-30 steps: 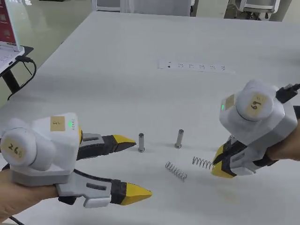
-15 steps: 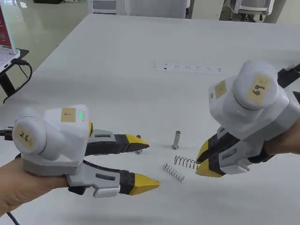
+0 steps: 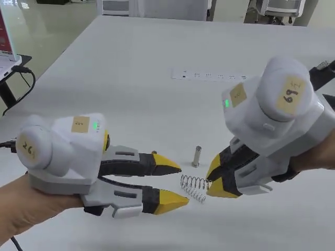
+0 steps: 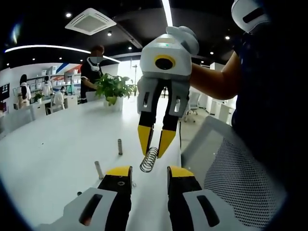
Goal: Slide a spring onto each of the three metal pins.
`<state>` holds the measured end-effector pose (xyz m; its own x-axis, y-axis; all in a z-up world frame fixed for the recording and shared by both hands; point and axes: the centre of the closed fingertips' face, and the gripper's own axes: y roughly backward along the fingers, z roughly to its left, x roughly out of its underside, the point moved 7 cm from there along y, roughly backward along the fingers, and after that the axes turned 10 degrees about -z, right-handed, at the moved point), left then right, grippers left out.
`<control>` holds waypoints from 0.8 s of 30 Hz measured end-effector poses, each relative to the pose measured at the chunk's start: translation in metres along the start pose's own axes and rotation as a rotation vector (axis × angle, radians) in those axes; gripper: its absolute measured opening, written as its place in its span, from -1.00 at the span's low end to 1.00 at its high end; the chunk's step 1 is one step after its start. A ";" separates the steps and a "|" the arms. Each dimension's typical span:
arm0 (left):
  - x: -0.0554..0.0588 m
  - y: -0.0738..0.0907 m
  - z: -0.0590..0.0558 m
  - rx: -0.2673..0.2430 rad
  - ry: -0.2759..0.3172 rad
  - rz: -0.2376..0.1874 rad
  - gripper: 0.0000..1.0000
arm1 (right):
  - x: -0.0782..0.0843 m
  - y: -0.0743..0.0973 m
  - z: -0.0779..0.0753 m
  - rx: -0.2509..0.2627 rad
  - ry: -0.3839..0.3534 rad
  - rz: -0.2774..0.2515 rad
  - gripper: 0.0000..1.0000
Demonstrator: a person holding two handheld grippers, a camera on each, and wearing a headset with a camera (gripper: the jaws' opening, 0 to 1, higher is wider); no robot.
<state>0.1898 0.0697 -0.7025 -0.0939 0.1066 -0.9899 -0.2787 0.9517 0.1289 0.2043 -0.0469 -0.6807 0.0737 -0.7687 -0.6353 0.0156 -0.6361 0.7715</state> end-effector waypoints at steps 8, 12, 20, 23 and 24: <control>-0.003 -0.004 -0.002 0.017 0.013 -0.020 -0.67 | -0.007 0.000 0.002 -0.006 0.045 -0.015 -0.84; -0.004 -0.006 -0.003 0.022 0.013 -0.026 -0.77 | -0.009 0.000 0.003 -0.011 0.061 -0.017 -0.84; -0.004 -0.006 -0.003 0.026 0.004 -0.020 -0.91 | -0.008 -0.001 0.005 -0.019 0.083 -0.007 -0.84; -0.004 -0.006 -0.004 0.027 -0.001 -0.017 -0.93 | -0.007 -0.001 0.005 -0.017 0.087 -0.003 -0.84; -0.003 -0.006 -0.004 0.027 -0.001 -0.016 -0.94 | -0.007 -0.001 0.005 -0.015 0.089 -0.001 -0.84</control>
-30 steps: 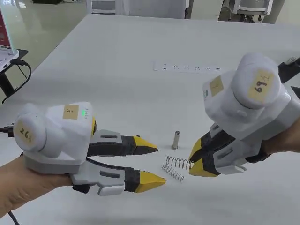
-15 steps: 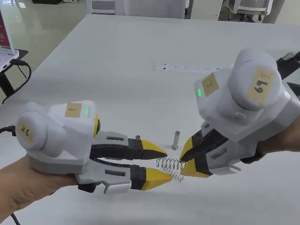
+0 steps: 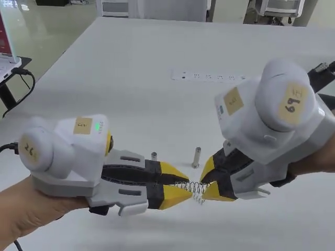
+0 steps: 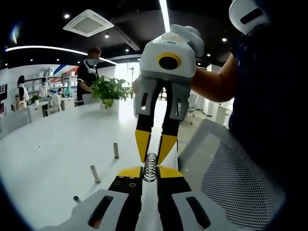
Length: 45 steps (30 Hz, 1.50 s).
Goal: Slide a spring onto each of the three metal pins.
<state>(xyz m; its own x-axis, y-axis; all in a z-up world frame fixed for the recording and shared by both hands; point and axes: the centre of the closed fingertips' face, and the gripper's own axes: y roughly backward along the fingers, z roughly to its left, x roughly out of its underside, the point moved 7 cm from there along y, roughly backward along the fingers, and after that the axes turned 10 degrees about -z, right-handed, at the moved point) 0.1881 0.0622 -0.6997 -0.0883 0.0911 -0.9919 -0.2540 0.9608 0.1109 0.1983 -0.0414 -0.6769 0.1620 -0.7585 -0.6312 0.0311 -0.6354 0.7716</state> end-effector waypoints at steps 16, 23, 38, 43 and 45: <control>-0.003 0.001 -0.005 0.028 0.011 -0.018 -0.96 | 0.002 0.002 0.003 -0.004 -0.025 -0.036 -0.80; -0.012 0.001 -0.005 0.028 0.006 -0.045 -0.96 | 0.004 -0.001 0.004 -0.015 -0.036 -0.042 -0.78; -0.009 -0.003 -0.006 0.032 -0.014 -0.024 -0.95 | 0.000 0.006 0.003 -0.004 -0.061 -0.062 -0.83; -0.008 -0.003 -0.005 0.032 -0.017 -0.018 -0.94 | -0.007 0.011 0.003 -0.003 -0.077 -0.072 -0.83; -0.007 -0.003 -0.006 0.033 -0.023 -0.012 -0.94 | -0.010 0.013 0.003 -0.007 -0.091 -0.079 -0.83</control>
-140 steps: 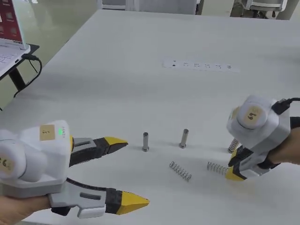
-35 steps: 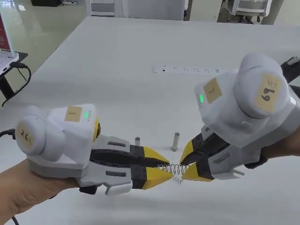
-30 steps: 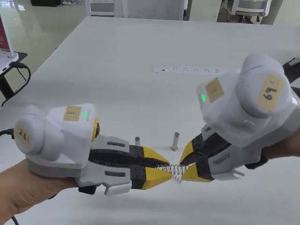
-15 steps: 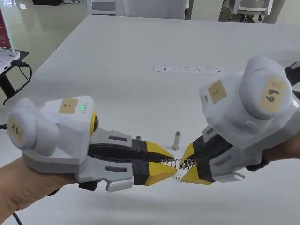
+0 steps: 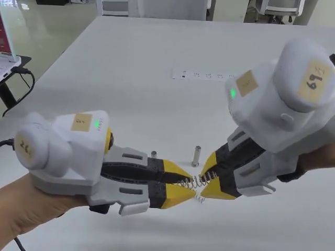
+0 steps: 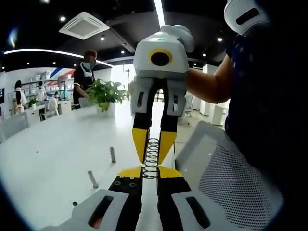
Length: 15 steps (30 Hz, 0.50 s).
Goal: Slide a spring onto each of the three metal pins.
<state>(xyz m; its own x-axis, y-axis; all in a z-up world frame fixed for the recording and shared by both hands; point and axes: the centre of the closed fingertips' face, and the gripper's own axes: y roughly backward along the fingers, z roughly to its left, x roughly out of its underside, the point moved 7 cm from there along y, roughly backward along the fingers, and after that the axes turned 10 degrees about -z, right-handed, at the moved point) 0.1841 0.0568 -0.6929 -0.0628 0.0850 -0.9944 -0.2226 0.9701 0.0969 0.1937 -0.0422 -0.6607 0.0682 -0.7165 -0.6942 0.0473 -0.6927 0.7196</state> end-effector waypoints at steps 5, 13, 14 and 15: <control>0.002 -0.002 -0.002 0.008 -0.004 0.009 -0.94 | -0.007 0.001 0.003 -0.005 0.012 0.003 -0.84; 0.004 -0.005 -0.004 0.021 -0.004 0.015 -0.94 | -0.015 0.001 0.007 -0.013 0.027 0.023 -0.84; 0.004 -0.005 -0.004 0.023 -0.005 0.017 -0.94 | -0.015 0.000 0.007 -0.014 0.028 0.029 -0.84; 0.004 -0.006 -0.004 0.025 -0.005 0.017 -0.94 | -0.015 0.000 0.007 -0.014 0.033 0.031 -0.84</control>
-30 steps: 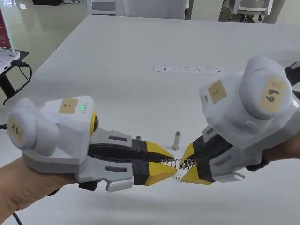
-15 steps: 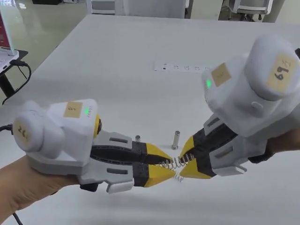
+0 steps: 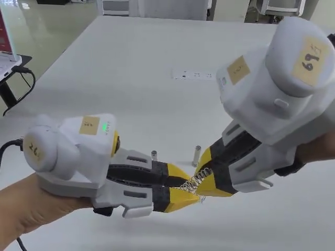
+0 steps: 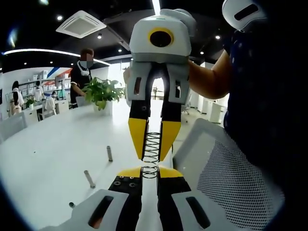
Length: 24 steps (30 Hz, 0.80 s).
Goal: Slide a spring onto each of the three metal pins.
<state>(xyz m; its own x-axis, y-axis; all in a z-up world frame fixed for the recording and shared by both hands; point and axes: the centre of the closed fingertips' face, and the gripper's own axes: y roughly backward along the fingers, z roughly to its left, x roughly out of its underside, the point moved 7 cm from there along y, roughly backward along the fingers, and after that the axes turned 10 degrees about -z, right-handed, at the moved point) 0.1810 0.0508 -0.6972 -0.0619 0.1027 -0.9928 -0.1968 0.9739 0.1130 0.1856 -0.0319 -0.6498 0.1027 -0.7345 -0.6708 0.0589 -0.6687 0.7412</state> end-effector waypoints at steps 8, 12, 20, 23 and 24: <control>0.004 -0.003 0.000 0.015 -0.007 0.023 -0.95 | -0.003 -0.001 0.001 -0.008 0.014 0.027 -0.84; 0.004 -0.004 0.001 0.015 -0.007 0.029 -0.95 | -0.004 -0.002 0.001 -0.009 0.015 0.031 -0.84; 0.005 -0.003 0.004 0.009 -0.008 0.034 -0.94 | -0.004 -0.003 -0.002 -0.008 0.018 0.044 -0.84; 0.006 -0.002 0.005 0.003 -0.006 0.041 -0.93 | -0.003 -0.003 -0.004 -0.005 0.018 0.048 -0.84; 0.007 -0.001 0.006 0.000 -0.001 0.045 -0.91 | -0.003 -0.003 -0.005 -0.002 0.018 0.049 -0.84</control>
<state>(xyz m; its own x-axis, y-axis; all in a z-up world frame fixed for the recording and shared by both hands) 0.1867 0.0513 -0.7044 -0.0693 0.1463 -0.9868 -0.1934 0.9685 0.1571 0.1904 -0.0269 -0.6497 0.1233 -0.7640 -0.6333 0.0550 -0.6320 0.7731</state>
